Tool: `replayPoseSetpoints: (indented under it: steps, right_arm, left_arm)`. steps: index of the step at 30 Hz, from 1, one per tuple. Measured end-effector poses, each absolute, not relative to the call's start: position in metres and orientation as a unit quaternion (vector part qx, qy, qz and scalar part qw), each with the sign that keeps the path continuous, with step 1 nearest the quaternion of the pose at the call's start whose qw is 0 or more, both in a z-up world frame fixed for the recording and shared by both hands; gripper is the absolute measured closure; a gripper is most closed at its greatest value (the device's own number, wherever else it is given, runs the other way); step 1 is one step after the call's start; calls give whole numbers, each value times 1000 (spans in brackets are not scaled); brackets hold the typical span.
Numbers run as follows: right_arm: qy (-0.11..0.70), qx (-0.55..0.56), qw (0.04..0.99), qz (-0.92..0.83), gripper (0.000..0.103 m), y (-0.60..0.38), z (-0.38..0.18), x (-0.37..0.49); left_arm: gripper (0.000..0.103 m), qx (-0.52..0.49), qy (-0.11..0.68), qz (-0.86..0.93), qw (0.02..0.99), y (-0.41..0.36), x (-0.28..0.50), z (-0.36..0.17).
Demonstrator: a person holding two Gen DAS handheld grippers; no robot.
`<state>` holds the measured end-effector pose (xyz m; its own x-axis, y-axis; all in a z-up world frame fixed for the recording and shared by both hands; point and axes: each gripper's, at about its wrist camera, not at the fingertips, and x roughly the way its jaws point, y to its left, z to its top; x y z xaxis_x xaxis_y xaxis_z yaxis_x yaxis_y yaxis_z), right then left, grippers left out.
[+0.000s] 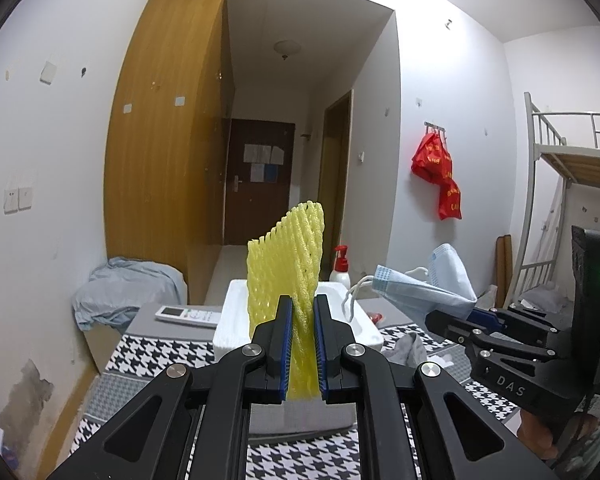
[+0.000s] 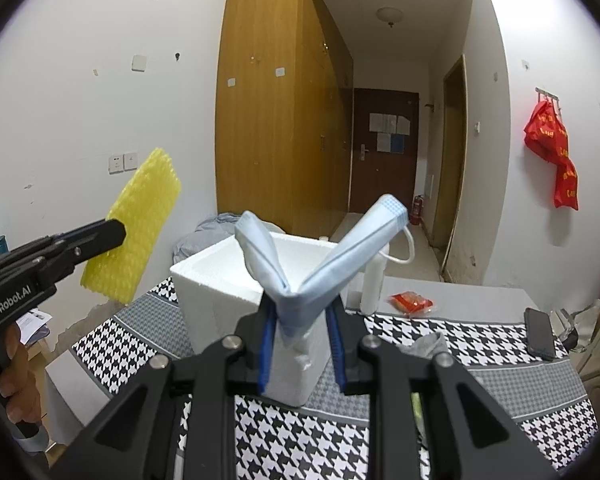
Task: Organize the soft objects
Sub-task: 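Carry the mask in the right gripper over the white foam box while the left holds the net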
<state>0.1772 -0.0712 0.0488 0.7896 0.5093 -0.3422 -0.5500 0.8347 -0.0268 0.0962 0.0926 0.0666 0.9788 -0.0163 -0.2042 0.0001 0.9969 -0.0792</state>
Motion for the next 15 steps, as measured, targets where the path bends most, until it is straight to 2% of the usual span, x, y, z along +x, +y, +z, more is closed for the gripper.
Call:
replayPoseSetpoints:
  steps: [15]
  right_arm:
    - [164,-56,944,281,75,-61,65,203]
  left_arm:
    - [92,-28,104,-3,994,92,119,77]
